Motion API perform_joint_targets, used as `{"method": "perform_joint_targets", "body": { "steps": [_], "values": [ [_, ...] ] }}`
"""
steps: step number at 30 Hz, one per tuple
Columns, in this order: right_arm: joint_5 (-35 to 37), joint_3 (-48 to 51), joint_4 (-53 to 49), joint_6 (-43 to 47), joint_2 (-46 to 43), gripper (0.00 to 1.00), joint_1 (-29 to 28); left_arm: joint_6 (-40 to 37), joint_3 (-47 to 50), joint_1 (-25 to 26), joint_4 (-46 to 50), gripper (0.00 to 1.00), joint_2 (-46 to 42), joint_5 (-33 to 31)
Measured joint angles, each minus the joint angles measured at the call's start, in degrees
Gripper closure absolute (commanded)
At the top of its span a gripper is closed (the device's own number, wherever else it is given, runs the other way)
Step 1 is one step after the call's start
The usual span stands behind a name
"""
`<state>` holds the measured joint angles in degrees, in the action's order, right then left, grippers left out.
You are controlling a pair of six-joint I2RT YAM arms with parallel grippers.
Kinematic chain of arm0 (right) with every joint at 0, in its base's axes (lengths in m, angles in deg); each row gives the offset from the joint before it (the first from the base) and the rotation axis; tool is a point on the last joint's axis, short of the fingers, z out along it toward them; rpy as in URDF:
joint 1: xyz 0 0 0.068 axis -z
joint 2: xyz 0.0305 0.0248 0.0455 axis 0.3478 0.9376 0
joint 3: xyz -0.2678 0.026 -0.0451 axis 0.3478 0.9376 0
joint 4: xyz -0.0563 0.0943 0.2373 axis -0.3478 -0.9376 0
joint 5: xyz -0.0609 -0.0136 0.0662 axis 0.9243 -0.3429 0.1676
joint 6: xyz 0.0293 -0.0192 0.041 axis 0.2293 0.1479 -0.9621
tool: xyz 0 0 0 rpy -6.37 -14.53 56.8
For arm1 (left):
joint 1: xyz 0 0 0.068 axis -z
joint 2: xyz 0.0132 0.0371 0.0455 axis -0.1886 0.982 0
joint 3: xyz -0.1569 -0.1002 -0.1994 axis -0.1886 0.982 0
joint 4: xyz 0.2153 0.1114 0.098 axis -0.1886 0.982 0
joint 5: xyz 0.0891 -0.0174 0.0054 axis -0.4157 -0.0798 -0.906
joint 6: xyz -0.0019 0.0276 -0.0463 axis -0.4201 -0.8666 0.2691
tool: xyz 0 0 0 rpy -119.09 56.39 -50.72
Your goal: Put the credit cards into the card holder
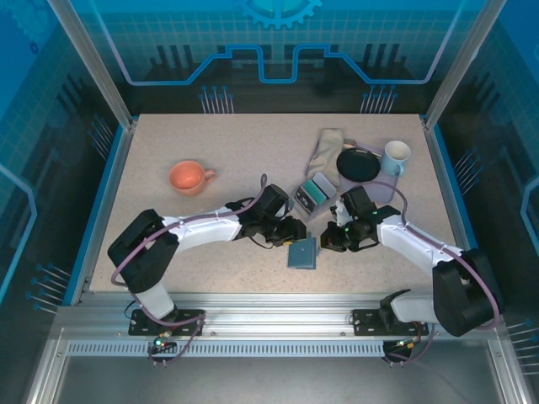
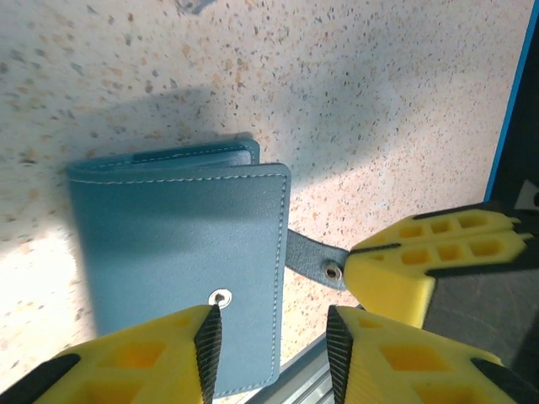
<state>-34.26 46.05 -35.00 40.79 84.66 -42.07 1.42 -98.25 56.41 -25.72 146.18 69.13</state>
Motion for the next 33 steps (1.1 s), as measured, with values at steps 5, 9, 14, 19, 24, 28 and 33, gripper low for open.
{"method": "perform_joint_targets", "body": {
  "steps": [5,9,14,19,24,28,33],
  "values": [
    [-0.1,-0.4,0.0,0.0,0.7,0.95,0.0,-2.6,0.0,0.0,5.2,0.64,-0.4,-2.5],
    [0.0,-0.7,0.0,0.0,1.2,0.95,0.0,-3.7,0.7,0.0,6.9,0.63,-0.4,-3.8],
    [-0.1,-0.7,0.0,0.0,1.3,0.95,0.0,-3.8,1.5,-0.2,7.8,0.62,0.1,-4.4],
    [0.0,-0.7,0.0,0.0,1.3,0.95,0.0,-3.6,2.2,-0.3,7.6,0.61,1.4,-4.5],
    [0.0,-0.7,0.0,0.0,1.3,0.95,0.0,-3.5,2.6,-0.4,7.2,0.61,2.5,-4.5],
    [0.0,-0.7,0.0,0.0,1.3,0.95,0.0,-3.4,2.6,-0.4,6.3,0.62,3.4,-4.5],
    [0.0,-0.7,0.0,0.0,1.3,0.94,0.0,-3.4,2.6,-0.4,6.0,0.62,4.1,-4.4]
  ]
}}
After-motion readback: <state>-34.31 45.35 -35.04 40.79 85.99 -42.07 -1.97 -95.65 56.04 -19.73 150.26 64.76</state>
